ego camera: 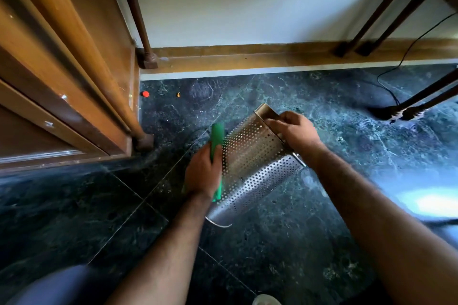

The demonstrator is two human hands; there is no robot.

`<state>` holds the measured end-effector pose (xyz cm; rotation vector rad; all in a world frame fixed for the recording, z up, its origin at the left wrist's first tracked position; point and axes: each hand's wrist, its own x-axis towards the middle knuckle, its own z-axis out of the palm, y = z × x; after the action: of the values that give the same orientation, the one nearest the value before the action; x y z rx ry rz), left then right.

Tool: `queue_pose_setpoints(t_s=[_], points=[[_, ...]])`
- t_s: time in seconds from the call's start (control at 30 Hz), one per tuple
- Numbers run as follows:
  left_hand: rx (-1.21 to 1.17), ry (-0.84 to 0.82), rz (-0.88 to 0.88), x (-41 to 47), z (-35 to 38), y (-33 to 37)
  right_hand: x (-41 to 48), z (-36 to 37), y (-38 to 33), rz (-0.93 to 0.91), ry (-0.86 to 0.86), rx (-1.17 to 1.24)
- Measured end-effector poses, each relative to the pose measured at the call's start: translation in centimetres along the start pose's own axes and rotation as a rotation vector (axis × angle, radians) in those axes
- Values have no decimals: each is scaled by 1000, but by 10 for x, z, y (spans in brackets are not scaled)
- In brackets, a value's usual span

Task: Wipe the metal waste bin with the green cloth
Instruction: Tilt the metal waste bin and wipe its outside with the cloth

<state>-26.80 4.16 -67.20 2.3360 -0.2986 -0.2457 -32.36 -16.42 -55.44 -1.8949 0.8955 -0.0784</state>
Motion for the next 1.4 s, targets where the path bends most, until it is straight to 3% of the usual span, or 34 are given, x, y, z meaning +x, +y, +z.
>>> queue_pose_setpoints(t_s=[0.13,0.2,0.27,0.37,0.57,0.63,0.73,0.87,0.93,1.2,1.4], points=[[-58,-371,-442,54,-13,5,-2,11,3,-198,63,-284],[-171,-536,-462,77,-14,19,-4,13,2,-250,-14,-269],[-322,-556,-456,91,-14,41,-8,13,-1,-282,-80,-264],[-554,-444,-440,94,-23,75,-7,12,-4,-342,-57,-330],[-466,-26,-3,42,-23,55,0,20,-16,-446,60,-441],[-383,85,53,27,-14,28,3,27,-17,-461,74,-489],[-463,84,-196,17,-17,5,4,37,-21,-554,80,-560],[-1021,206,-669,18,-34,-24,1,56,-29,-690,91,-633],[-1162,260,-793,22,-34,-45,-2,67,-28,-726,90,-660],[-1259,352,-815,21,-55,-43,-6,92,-8,-922,128,-730],[-1231,348,-691,33,-59,-31,-10,94,-6,-933,86,-704]])
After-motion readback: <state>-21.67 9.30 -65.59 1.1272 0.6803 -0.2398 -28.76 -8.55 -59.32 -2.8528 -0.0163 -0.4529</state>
